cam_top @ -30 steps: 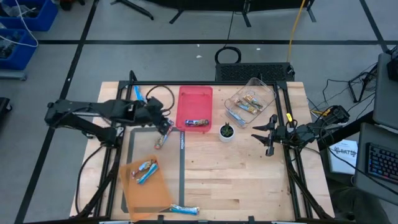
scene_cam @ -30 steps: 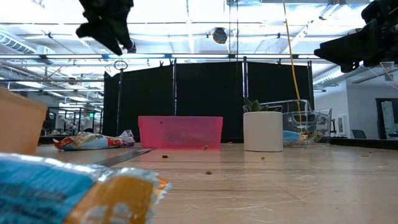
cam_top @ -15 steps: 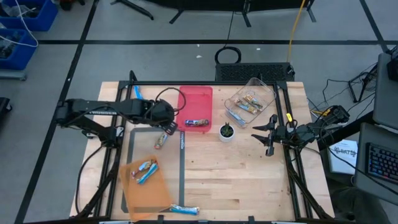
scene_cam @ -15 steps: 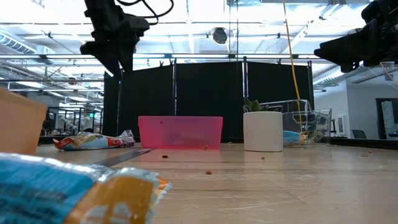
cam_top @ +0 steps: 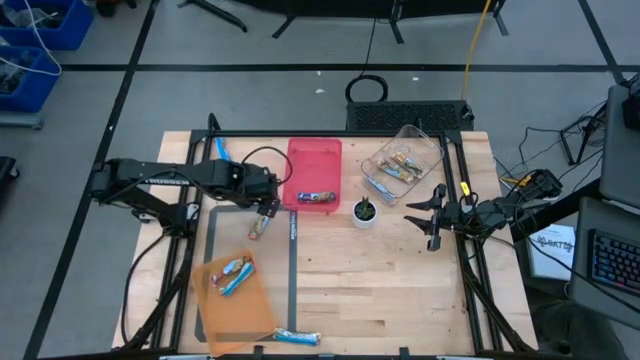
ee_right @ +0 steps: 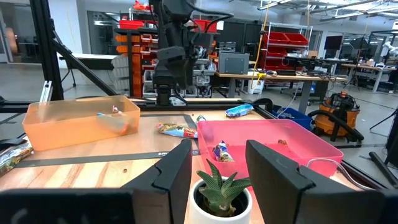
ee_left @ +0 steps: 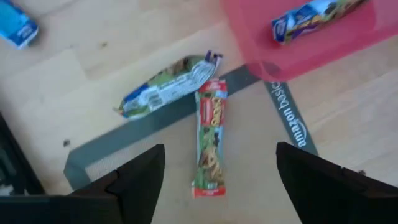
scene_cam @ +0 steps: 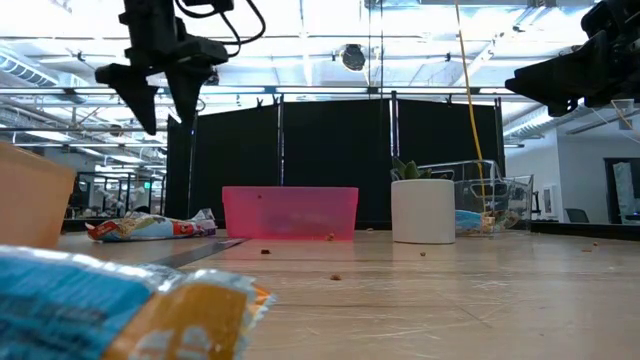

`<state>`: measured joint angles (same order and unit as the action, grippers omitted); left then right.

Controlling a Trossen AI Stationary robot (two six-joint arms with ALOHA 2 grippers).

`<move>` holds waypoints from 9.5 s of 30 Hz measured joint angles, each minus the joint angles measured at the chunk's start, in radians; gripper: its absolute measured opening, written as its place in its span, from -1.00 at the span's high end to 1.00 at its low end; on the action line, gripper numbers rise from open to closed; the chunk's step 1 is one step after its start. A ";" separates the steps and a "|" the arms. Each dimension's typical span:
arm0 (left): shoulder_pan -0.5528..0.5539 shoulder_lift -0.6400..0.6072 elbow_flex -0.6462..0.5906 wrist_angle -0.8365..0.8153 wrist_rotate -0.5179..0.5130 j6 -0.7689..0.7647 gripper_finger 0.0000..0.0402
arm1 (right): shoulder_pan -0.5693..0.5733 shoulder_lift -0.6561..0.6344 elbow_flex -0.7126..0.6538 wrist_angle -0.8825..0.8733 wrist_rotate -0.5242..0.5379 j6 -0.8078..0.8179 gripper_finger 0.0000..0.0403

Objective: Pick and place Granola Bars by type
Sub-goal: Put the red granola bar into the orange bin, then put the blue granola bar into the red bin

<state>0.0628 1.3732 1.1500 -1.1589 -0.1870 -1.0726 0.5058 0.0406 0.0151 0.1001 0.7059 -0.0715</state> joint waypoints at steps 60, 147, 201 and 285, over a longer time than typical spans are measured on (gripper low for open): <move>-0.052 0.148 -0.357 0.426 0.084 -0.036 -0.55 | 0.000 0.000 0.000 0.000 0.000 0.000 0.30; -0.370 -0.055 0.245 -0.280 0.109 -0.084 0.99 | 0.000 0.006 0.000 0.000 0.000 0.000 0.30; -0.951 0.049 -0.157 0.305 0.104 -0.861 0.99 | 0.000 0.005 0.000 0.000 0.000 0.000 0.30; -0.243 -0.382 -0.066 0.389 0.208 0.410 0.32 | 0.000 0.005 0.000 0.000 0.000 0.000 0.30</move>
<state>-0.1807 0.9912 1.0840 -0.7694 0.0209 -0.6630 0.5056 0.0460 0.0149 0.1002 0.7058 -0.0715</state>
